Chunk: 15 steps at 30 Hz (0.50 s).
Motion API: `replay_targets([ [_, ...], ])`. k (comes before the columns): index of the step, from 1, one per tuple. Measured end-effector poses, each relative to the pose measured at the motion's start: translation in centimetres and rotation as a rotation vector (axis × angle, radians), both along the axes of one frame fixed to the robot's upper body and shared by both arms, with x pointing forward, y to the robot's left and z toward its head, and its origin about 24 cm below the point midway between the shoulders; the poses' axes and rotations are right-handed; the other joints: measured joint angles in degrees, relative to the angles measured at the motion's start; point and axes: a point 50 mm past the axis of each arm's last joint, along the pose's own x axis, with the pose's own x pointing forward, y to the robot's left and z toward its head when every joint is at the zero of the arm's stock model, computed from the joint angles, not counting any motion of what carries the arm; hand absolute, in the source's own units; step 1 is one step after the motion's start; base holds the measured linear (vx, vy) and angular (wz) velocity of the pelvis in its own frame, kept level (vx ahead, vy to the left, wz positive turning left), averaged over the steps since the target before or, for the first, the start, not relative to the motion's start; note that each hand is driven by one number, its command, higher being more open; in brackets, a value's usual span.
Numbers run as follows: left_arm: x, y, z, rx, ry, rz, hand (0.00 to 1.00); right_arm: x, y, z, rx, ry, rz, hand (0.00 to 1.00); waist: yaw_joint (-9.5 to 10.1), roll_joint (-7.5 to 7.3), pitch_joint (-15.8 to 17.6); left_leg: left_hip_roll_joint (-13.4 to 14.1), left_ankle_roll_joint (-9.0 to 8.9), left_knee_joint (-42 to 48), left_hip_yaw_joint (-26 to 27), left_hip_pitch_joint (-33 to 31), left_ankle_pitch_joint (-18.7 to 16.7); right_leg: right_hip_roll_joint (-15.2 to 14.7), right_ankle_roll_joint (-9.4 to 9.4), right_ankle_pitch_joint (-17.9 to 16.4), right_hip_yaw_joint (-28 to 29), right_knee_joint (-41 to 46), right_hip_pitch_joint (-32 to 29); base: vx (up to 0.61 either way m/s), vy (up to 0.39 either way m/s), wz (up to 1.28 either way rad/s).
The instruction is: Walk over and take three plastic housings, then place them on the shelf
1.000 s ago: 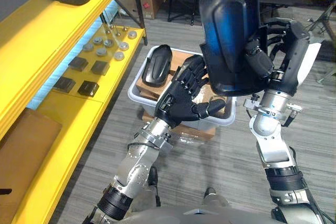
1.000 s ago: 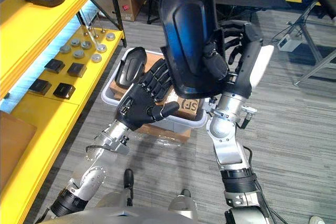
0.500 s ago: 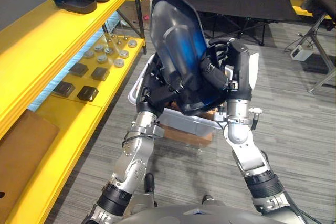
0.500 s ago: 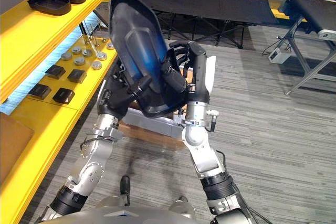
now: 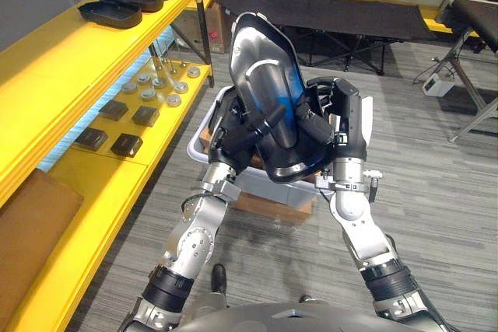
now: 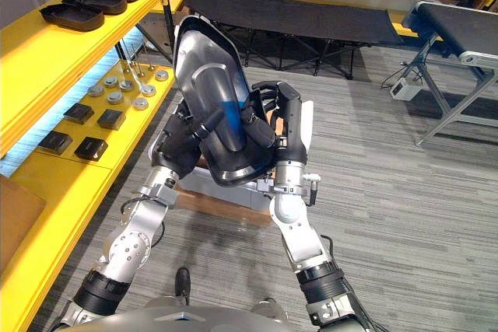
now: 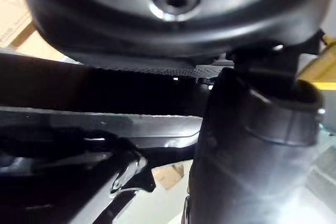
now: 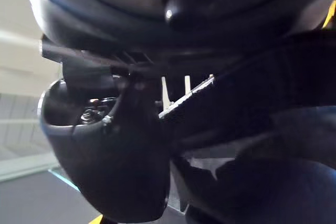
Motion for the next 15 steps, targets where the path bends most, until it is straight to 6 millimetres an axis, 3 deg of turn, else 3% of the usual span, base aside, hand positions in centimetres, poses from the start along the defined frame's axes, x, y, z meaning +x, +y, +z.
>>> replay_targets([
  [5,-0.3,-0.7,-1.6,0.057,0.052,-0.086,1.0,-0.2,0.3,-0.3,-0.004,0.01,0.014,0.0,0.04,0.33,-0.63,0.1,-0.39,0.0,0.13,0.11,-0.28,0.08,-0.04,-0.02,0.33,-0.08,-0.08,0.0,0.0,0.0],
  [11,-0.4,-0.6,-1.8,0.08,0.053,-0.11,1.0,-0.2,0.4,-0.3,-0.013,0.012,0.025,0.0,0.07,0.34,-1.16,0.1,-0.38,0.01,0.3,0.07,-0.28,0.11,-0.09,0.21,0.55,-0.52,-0.08,0.0,0.0,0.0],
  [12,-0.4,-0.6,-1.8,0.08,0.053,-0.109,0.0,-0.2,0.4,-0.3,-0.013,0.013,0.026,0.0,0.14,0.34,-1.53,0.1,-0.36,0.01,0.35,0.02,-0.27,0.16,-0.08,0.42,0.59,-0.9,-0.01,0.0,0.0,0.0],
  [15,-0.4,-0.5,-1.9,0.079,0.059,-0.102,0.0,-0.2,0.5,-0.3,-0.013,0.014,0.032,0.0,0.15,0.33,-2.33,0.1,-0.1,0.01,0.38,0.03,-0.08,0.19,-0.05,0.5,0.62,-0.9,0.09,0.0,0.0,0.0],
])
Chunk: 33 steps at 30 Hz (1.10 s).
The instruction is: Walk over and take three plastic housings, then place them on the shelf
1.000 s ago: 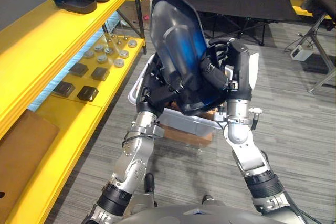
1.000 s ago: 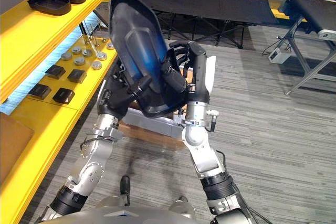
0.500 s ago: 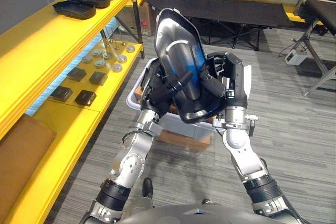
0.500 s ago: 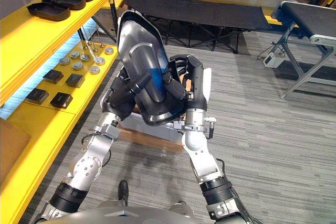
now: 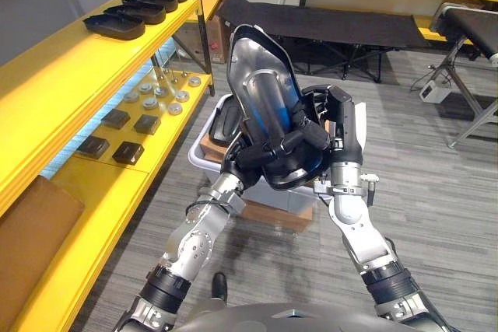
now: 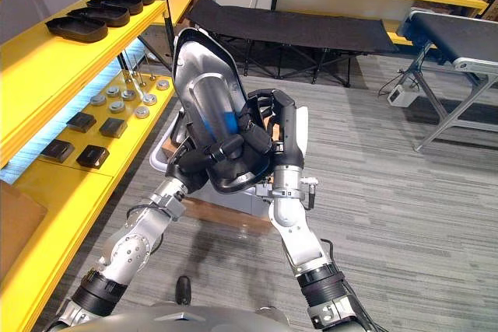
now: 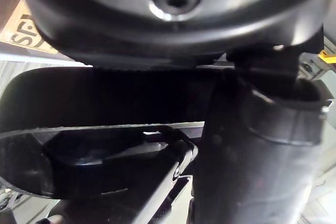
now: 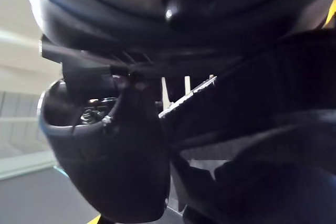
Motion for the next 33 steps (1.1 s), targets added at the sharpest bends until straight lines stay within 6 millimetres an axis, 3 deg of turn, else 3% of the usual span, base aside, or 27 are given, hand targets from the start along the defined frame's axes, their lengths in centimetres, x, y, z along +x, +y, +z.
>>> replay_targets([
  [6,-0.2,0.1,-0.3,-0.027,0.047,0.07,0.0,0.0,0.3,-0.1,0.008,0.005,0.014,0.0,-0.03,0.03,-0.06,0.03,0.05,-0.01,-0.13,0.05,0.04,0.04,0.0,0.0,-0.03,0.01,0.04,0.0,0.0,0.0],
  [13,-0.2,1.6,-1.4,-0.012,0.136,0.237,0.0,-0.6,2.7,0.1,0.073,-0.006,0.124,0.0,-0.08,-0.03,-0.11,0.06,-0.38,-0.01,-0.28,0.08,-0.26,0.09,-0.04,-0.03,-0.13,0.01,0.09,0.0,0.0,0.0],
  [20,-0.6,1.8,-1.6,0.01,0.134,0.316,0.0,-0.9,3.2,-0.6,0.107,0.036,0.137,0.0,0.49,-0.32,-0.23,-0.06,-0.39,-0.01,-0.69,-0.07,-0.27,0.06,-0.26,-0.21,-0.79,0.0,0.25,0.0,0.0,0.03],
  [21,-0.6,1.7,-1.6,0.019,0.131,0.319,0.0,-0.9,3.2,-0.8,0.124,0.046,0.138,1.0,0.47,-0.41,-0.23,-0.06,-0.4,-0.01,-0.69,-0.08,-0.27,0.07,-0.34,-0.25,-0.8,0.01,0.25,0.0,0.0,0.0],
  [25,-0.6,1.8,-1.6,0.039,0.114,0.33,0.0,-1.7,3.2,-1.2,0.149,0.054,0.15,1.0,0.38,-0.87,-0.47,-0.05,-0.47,-0.01,-0.67,-0.08,-0.33,0.09,-0.42,-0.32,-0.82,0.06,0.25,0.0,0.0,0.0],
  [28,-0.4,2.1,-0.9,-0.013,0.076,0.397,0.0,-3.3,4.6,-2.6,0.166,0.104,0.233,1.0,0.06,-1.64,-0.94,-0.03,-0.54,-0.01,-0.59,-0.08,-0.42,0.12,-0.51,-0.38,-0.8,0.11,0.26,0.0,0.0,0.0],
  [33,-0.2,2.9,-0.1,0.089,0.004,0.522,0.0,-4.2,5.3,-3.5,0.178,0.162,0.293,1.0,0.1,-1.89,-1.0,0.0,-0.57,-0.01,-0.61,-0.03,-0.45,0.12,-0.6,-0.45,-0.79,0.39,0.25,0.0,0.0,0.0],
])
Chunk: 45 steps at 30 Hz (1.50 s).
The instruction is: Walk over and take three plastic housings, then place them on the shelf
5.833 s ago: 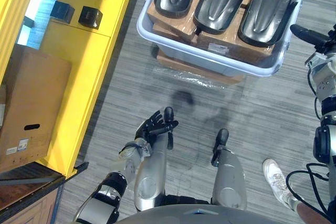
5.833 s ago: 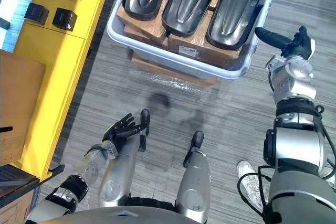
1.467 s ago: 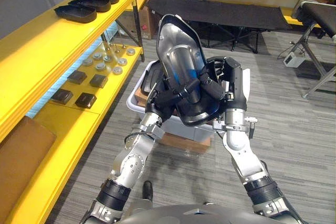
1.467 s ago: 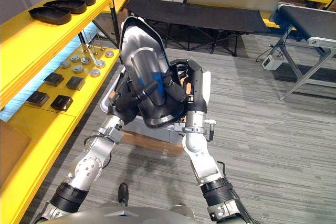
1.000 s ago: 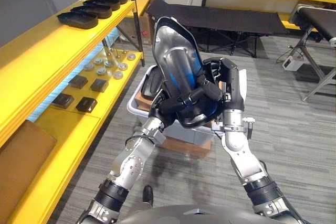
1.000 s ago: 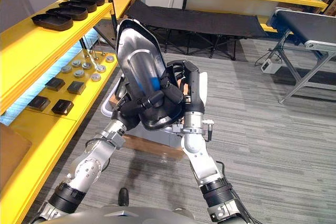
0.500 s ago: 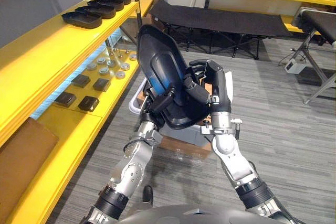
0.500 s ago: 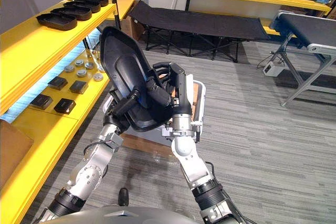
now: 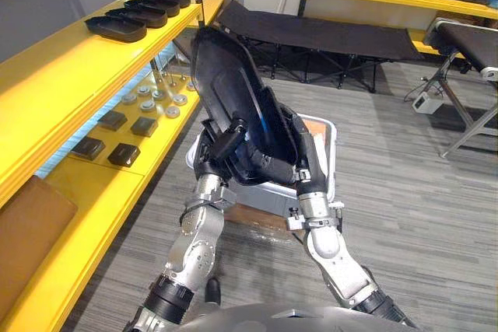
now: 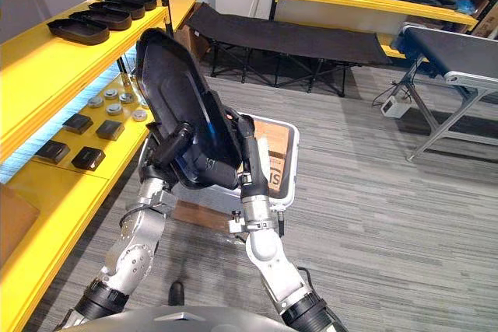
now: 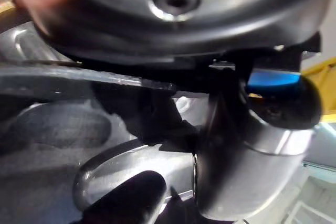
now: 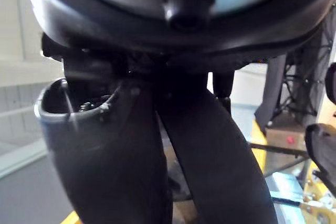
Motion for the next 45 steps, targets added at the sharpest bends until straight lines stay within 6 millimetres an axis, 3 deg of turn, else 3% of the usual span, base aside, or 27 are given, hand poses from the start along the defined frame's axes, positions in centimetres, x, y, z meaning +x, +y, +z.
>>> replay_targets([
  [5,-0.2,0.6,2.3,0.279,-0.148,0.134,0.0,0.4,-1.1,0.4,-0.094,0.03,0.081,1.0,0.31,-0.18,0.04,0.0,0.03,0.0,-0.01,0.0,0.03,-0.02,-0.02,0.01,0.04,0.1,-0.04,0.0,0.0,0.0],
  [9,-0.3,2.1,4.9,0.519,-0.311,0.301,0.0,0.7,-3.3,3.9,-0.017,-0.067,0.118,1.0,0.2,-0.17,0.05,0.27,0.02,0.01,0.25,0.27,0.04,0.16,-0.08,-0.05,0.42,0.47,-0.09,0.0,0.0,-0.03],
  [12,-0.2,4.3,5.3,0.675,-0.336,0.453,0.0,0.6,-6.2,6.1,0.091,-0.139,0.05,1.0,-0.15,-0.15,0.07,0.62,0.0,0.0,0.71,0.29,0.01,0.39,-0.09,-0.04,1.0,0.51,-0.4,0.0,0.0,-0.09],
  [14,-0.2,5.4,5.2,0.723,-0.326,0.514,0.0,0.4,-7.6,6.4,0.112,-0.146,0.007,1.0,-0.33,-0.09,0.11,0.79,0.0,0.0,0.93,0.36,-0.11,0.46,-0.14,-0.1,1.19,0.48,-0.56,0.0,-0.005,-0.08],
  [18,-0.4,7.0,4.5,0.823,-0.291,0.599,0.0,-1.0,-9.7,4.6,0.12,-0.055,-0.024,1.0,-0.49,0.23,0.31,1.11,0.04,-0.01,1.89,0.28,-0.43,0.65,-0.17,-0.14,2.47,0.5,-1.33,0.01,-0.017,-0.13],
  [23,-1.6,7.6,2.3,0.833,-0.193,0.562,0.0,-2.2,-9.3,2.1,0.249,0.087,0.004,1.0,-1.84,0.46,0.46,1.13,-0.28,-0.01,2.53,0.25,-0.73,0.56,-0.2,-0.16,2.97,0.41,-1.71,0.03,-0.012,-0.08],
  [25,-2.1,7.7,1.1,0.74,-0.129,0.504,0.0,-2.6,-9.3,0.3,0.256,0.179,-0.045,1.0,-1.86,0.47,0.46,1.19,-0.43,-0.01,3.24,0.26,-0.9,0.56,-0.21,-0.16,3.67,0.43,-2.11,0.03,-0.01,-0.15],
  [27,-3.0,7.1,-0.4,0.594,-0.053,0.431,0.0,-3.3,-9.6,-2.9,0.266,0.328,-0.136,1.0,-1.86,0.49,0.49,1.14,-0.46,-0.01,3.74,0.07,-1.11,0.47,-0.18,-0.12,4.23,0.5,-2.33,0.06,-0.009,-0.12],
  [30,-3.7,6.4,-1.3,0.529,-0.024,0.369,0.0,-4.2,-10.1,-6.5,0.29,0.488,-0.245,1.0,-1.88,0.79,0.69,1.15,-0.52,0.0,3.87,0.1,-1.2,0.45,-0.2,-0.15,4.27,0.5,-2.34,0.02,-0.002,-0.02],
  [33,-3.7,6.0,-1.1,0.531,-0.054,0.331,0.0,-4.6,-10.9,-8.3,0.305,0.558,-0.321,1.0,-1.86,1.59,1.19,1.14,-0.54,0.0,3.89,0.16,-1.22,0.45,-0.2,-0.15,4.29,0.54,-2.31,0.0,0.0,0.0],
  [36,-3.8,6.0,-0.9,0.529,-0.075,0.336,0.0,-4.4,-11.3,-8.9,0.345,0.57,-0.344,1.0,-1.84,1.95,1.19,1.18,-0.54,0.0,3.77,0.23,-1.21,0.49,-0.2,-0.15,4.21,0.55,-2.24,0.0,0.0,0.0],
  [40,-3.8,6.3,-0.9,0.525,-0.069,0.379,0.0,-3.1,-10.5,-8.2,0.389,0.524,-0.301,1.0,-1.24,2.04,1.21,0.97,-0.66,0.0,1.96,-0.1,-1.03,0.48,-0.24,-0.24,2.79,0.46,-1.7,0.0,-0.002,0.16],
  [45,-5.3,8.3,0.8,0.522,-0.095,0.547,0.0,-1.4,-8.9,-7.9,0.397,0.506,-0.213,1.0,1.71,2.12,1.29,0.15,-0.91,0.02,-4.31,-2.87,0.28,0.74,-0.25,-1.27,-4.04,0.45,-0.24,0.0,-0.023,0.62],
])
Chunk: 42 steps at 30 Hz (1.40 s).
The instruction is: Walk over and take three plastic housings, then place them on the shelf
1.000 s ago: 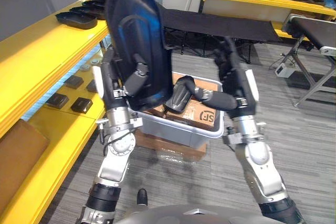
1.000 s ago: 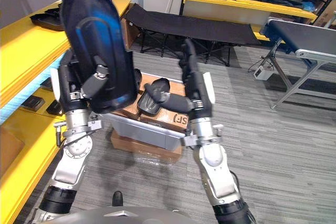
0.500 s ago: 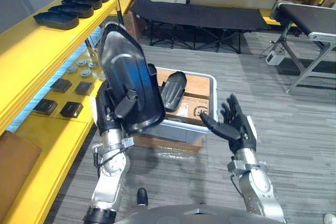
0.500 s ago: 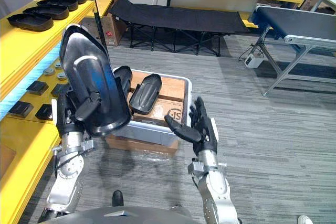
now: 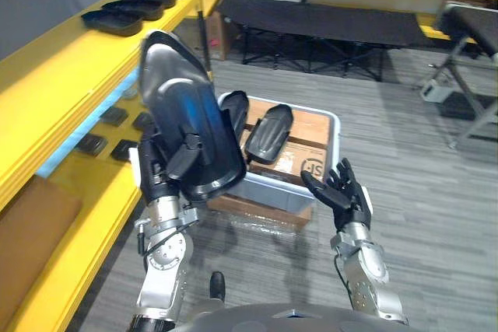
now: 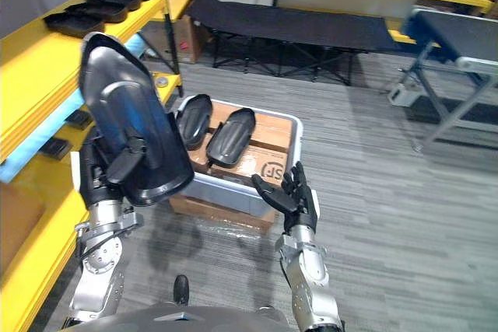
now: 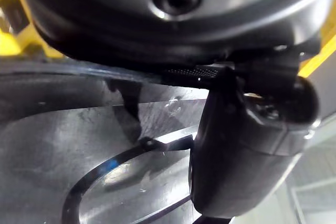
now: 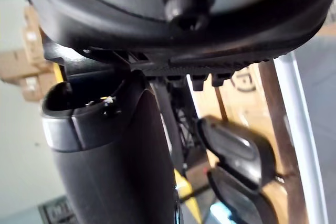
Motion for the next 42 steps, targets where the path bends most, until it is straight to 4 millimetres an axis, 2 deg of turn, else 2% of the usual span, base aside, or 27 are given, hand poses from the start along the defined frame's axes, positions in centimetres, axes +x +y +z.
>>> replay_targets([
  [1,-0.4,0.5,0.3,0.0,-0.012,0.029,0.0,0.2,0.2,0.0,0.003,-0.003,0.015,1.0,0.57,0.0,0.03,-0.21,0.02,0.0,-0.88,-0.23,0.09,0.0,0.01,-0.24,-0.94,0.03,0.35,0.02,-0.042,0.76],
  [3,-2.3,2.9,1.6,0.005,-0.058,0.167,0.0,0.9,1.7,0.2,0.008,-0.022,0.091,1.0,3.43,-0.11,0.17,-1.2,0.1,0.01,-3.82,-0.27,0.25,-0.21,0.38,-0.91,-4.14,0.05,2.01,0.03,-0.046,0.71],
  [4,-2.8,3.4,1.8,0.009,-0.064,0.195,0.0,1.1,2.0,0.3,0.002,-0.029,0.112,1.0,4.19,-0.11,0.18,-1.38,0.16,0.01,-4.57,-0.28,0.3,-0.28,0.59,-1.06,-4.91,0.06,2.48,0.03,-0.057,0.67],
  [6,-4.3,5.3,2.3,0.041,-0.073,0.301,0.0,2.6,3.5,0.8,-0.03,-0.054,0.191,1.0,7.14,-0.37,0.34,-2.16,0.14,0.02,-6.99,-0.35,0.51,-0.32,0.67,-1.59,-7.56,-0.01,4.02,0.03,-0.047,0.61],
  [9,-5.6,6.4,1.9,0.017,-0.056,0.324,0.0,4.5,5.3,2.1,-0.079,-0.108,0.264,1.0,10.2,-0.84,0.54,-2.64,0.19,0.02,-9.21,-0.7,0.81,-0.32,0.23,-2.19,-9.59,0.01,5.02,0.01,-0.025,0.45],
  [11,-6.0,6.4,1.7,-0.007,-0.052,0.322,0.0,5.1,6.0,2.9,-0.083,-0.142,0.278,1.0,10.61,-1.15,0.73,-2.83,0.27,0.02,-9.77,-1.07,0.99,-0.32,0.16,-2.29,-10.17,0.05,5.02,-0.02,0.002,0.2],
  [16,-5.7,5.8,1.5,-0.03,-0.055,0.228,0.0,5.5,5.7,3.2,-0.096,-0.147,0.248,1.0,10.14,-2.42,1.7,-2.66,0.63,0.02,-9.66,-1.0,0.99,-0.51,0.42,-2.88,-9.77,1.52,4.62,-0.05,0.014,0.0],
  [18,-5.7,5.4,1.3,-0.031,-0.042,0.197,0.0,5.5,5.3,3.1,-0.109,-0.141,0.241,1.0,9.99,-1.91,2.25,-2.05,0.46,0.03,-9.08,-1.09,1.11,-0.35,0.3,-2.99,-9.06,2.43,4.11,-0.06,-0.006,-0.07],
  [19,-5.5,5.0,1.0,-0.05,-0.037,0.167,0.0,5.1,4.7,3.3,-0.119,-0.145,0.229,1.0,8.82,-1.42,2.74,-1.63,0.54,0.02,-6.5,-2.11,0.91,0.12,0.3,-3.02,-9.95,2.74,4.17,-0.09,-0.008,0.11],
  [20,-5.4,4.9,1.0,-0.057,-0.038,0.16,0.0,5.1,4.5,3.4,-0.122,-0.147,0.225,1.0,8.7,-1.3,2.8,-1.41,0.72,0.03,-5.56,-2.35,0.61,0.2,0.32,-3.05,-10.54,2.72,4.3,-0.11,-0.012,0.86],
  [21,-4.5,4.1,0.8,-0.093,-0.049,0.1,0.0,4.4,3.2,3.8,-0.142,-0.161,0.182,1.0,6.73,-1.05,3.22,-0.66,2.46,0.85,-0.88,-3.65,-1.38,0.42,0.24,-3.06,-14.22,2.34,5.23,-0.1,-0.006,1.08],
  [22,-3.8,3.6,0.6,-0.105,-0.051,0.063,0.0,4.1,2.4,4.0,-0.153,-0.168,0.154,1.0,6.11,-1.22,3.6,-0.48,3.6,1.82,1.41,-4.32,-2.86,0.45,0.18,-3.02,-16.05,1.82,5.82,-0.13,0.001,1.57],
  [23,-2.6,2.8,0.2,-0.125,-0.048,-0.002,0.0,3.7,1.1,4.1,-0.159,-0.168,0.103,1.0,5.42,-1.06,4.81,0.14,3.98,3.41,6.99,-5.34,-5.42,-0.76,0.32,-3.5,-18.81,1.37,6.95,-0.12,0.06,1.11],
  [24,-2.2,2.1,-0.1,-0.153,-0.045,-0.049,0.0,3.3,0.1,3.9,-0.162,-0.16,0.065,1.0,5.6,-0.71,5.73,1.09,5.14,6.74,10.01,-6.41,-5.35,-1.51,0.86,-4.32,-19.62,2.39,6.98,-0.09,0.068,0.77],
  [25,-2.2,1.9,-0.2,-0.158,-0.041,-0.058,0.0,3.1,0.0,3.8,-0.163,-0.155,0.06,1.0,5.89,-0.06,5.84,1.3,5.07,8.61,9.91,-6.46,-5.15,-1.3,1.21,-4.6,-19.56,3.01,7.15,-0.02,0.058,0.29],
  [26,-2.2,1.6,-0.4,-0.162,-0.03,-0.072,0.0,2.6,-0.5,3.5,-0.17,-0.138,0.051,1.0,5.76,1.2,5.9,1.67,3.61,8.13,9.28,-5.83,-1.83,-0.82,1.69,-5.58,-19.45,4.56,7.47,0.03,0.025,0.14],
  [27,-2.2,1.4,-0.4,-0.163,-0.031,-0.086,0.0,2.0,-0.4,3.2,-0.165,-0.126,0.055,1.0,5.67,0.81,5.78,1.28,3.83,6.81,9.65,-5.25,-0.15,-1.54,2.02,-6.22,-19.58,5.6,7.32,0.04,0.024,0.14],
  [29,-2.0,1.4,-0.2,-0.15,-0.037,-0.118,0.0,1.6,0.3,3.4,-0.151,-0.142,0.081,1.0,5.69,0.17,5.74,0.35,4.27,4.67,10.05,-4.9,0.95,-2.69,2.21,-7.09,-18.84,7.58,6.29,0.08,0.026,0.06],
  [31,-1.7,1.1,-0.1,-0.152,-0.035,-0.179,0.0,1.7,1.1,3.9,-0.139,-0.167,0.11,1.0,5.06,-0.04,5.64,-1.0,4.78,3.04,8.98,-4.83,1.91,-3.64,1.47,-7.96,-14.26,10.17,4.53,0.08,0.018,0.34],
  [33,-0.8,-0.4,0.1,-0.126,-0.033,-0.305,0.0,1.4,1.1,3.8,-0.139,-0.162,0.107,1.0,3.25,-0.12,5.7,-2.99,5.33,0.67,5.03,-2.88,3.07,-4.58,0.54,-9.46,-4.74,16.56,3.73,0.06,0.016,0.98],
  [35,-0.3,-1.4,0.5,-0.1,-0.044,-0.396,0.0,1.2,1.3,3.6,-0.134,-0.157,0.11,1.0,2.83,-0.65,5.47,-4.02,5.3,0.36,2.6,-2.23,3.2,-4.54,-0.88,-11.76,-1.36,18.82,3.86,0.07,-0.057,0.79],
  [37,-0.2,-1.6,0.6,-0.083,-0.045,-0.421,0.0,1.3,2.1,3.7,-0.143,-0.165,0.144,1.0,3.05,-1.19,5.15,-4.62,4.84,0.38,2.26,-2.45,3.55,-4.74,-0.39,-13.28,-1.01,18.5,4.22,0.05,-0.131,0.28],
  [40,0.0,-1.6,0.8,-0.08,-0.049,-0.417,0.0,1.5,2.4,4.1,-0.208,-0.188,0.178,1.0,2.97,0.08,5.68,-3.93,3.97,0.41,2.24,-4.78,5.92,-3.08,2.02,-14.72,-1.0,15.91,3.55,-0.06,-0.14,0.0],
  [42,0.2,-1.7,0.9,-0.091,-0.052,-0.403,0.0,1.5,2.0,4.1,-0.228,-0.187,0.18,1.0,2.78,1.37,6.4,-2.25,3.14,0.41,1.71,-5.75,6.15,-1.18,1.6,-15.21,-0.98,15.36,2.89,-0.12,-0.101,-0.02],
])
